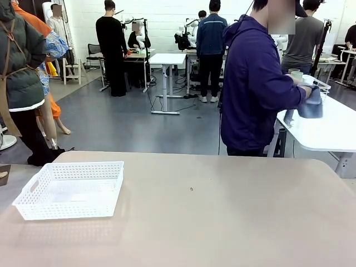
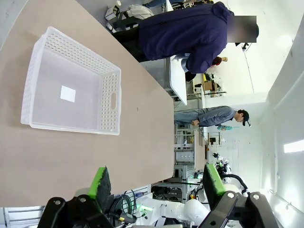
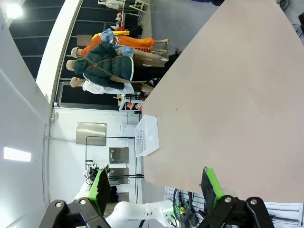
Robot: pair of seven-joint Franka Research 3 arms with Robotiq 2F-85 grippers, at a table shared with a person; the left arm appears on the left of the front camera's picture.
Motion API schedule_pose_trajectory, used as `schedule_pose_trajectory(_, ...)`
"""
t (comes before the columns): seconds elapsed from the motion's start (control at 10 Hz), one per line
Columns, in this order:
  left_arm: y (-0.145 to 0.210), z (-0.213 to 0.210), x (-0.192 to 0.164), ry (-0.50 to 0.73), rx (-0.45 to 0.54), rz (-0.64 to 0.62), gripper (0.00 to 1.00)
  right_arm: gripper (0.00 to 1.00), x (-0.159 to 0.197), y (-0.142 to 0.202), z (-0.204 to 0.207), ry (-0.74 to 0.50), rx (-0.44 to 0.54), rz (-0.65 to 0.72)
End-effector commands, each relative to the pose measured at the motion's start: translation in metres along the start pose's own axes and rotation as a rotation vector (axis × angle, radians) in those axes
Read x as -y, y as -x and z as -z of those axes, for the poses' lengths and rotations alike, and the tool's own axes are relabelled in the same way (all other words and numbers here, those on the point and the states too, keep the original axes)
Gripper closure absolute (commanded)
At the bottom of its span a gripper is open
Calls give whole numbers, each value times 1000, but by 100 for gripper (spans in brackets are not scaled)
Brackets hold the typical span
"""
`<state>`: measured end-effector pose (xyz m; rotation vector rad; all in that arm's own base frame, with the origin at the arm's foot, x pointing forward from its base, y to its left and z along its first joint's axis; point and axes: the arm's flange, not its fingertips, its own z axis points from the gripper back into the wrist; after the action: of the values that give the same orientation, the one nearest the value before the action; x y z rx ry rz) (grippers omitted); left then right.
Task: Clean and organize the cups into the basket.
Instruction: Pick up the Organizing basket and move it to the center of the table, then pick up the Reusable plastic cup from the right side of the table and place it inside the Organizing basket.
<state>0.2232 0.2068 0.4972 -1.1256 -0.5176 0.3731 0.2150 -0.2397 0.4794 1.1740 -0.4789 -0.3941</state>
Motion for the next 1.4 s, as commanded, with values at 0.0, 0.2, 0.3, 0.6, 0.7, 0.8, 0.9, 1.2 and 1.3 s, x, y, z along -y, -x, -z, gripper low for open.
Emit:
schedule_pose_trajectory(0.0, 0, -1, -1, 26, 3, 1, 0, 0, 1, -1, 1, -9, -7, -6)
schedule_pose_trajectory(0.2, 0, -1, -1, 26, 3, 1, 0, 0, 1, -1, 1, -9, -7, -6)
schedule_pose_trajectory(0.3, 0, -1, -1, 26, 3, 1, 0, 0, 1, -1, 1, -9, -7, -6)
schedule_pose_trajectory(0.6, 0, -1, -1, 26, 3, 1, 0, 0, 1, -1, 1, -9, -7, -6)
schedule_pose_trajectory(0.7, 0, -1, -1, 26, 3, 1, 0, 0, 1, -1, 1, -9, -7, -6)
schedule_pose_trajectory(0.8, 0, -1, -1, 26, 3, 1, 0, 0, 1, -1, 1, -9, -7, -6)
schedule_pose_trajectory(0.9, 0, -1, -1, 26, 3, 1, 0, 0, 1, -1, 1, -9, -7, -6)
schedule_pose_trajectory(1.2, 0, -1, -1, 26, 3, 1, 0, 0, 1, -1, 1, -9, -7, -6)
schedule_pose_trajectory(1.3, 0, -1, -1, 26, 3, 1, 0, 0, 1, -1, 1, -9, -7, -6)
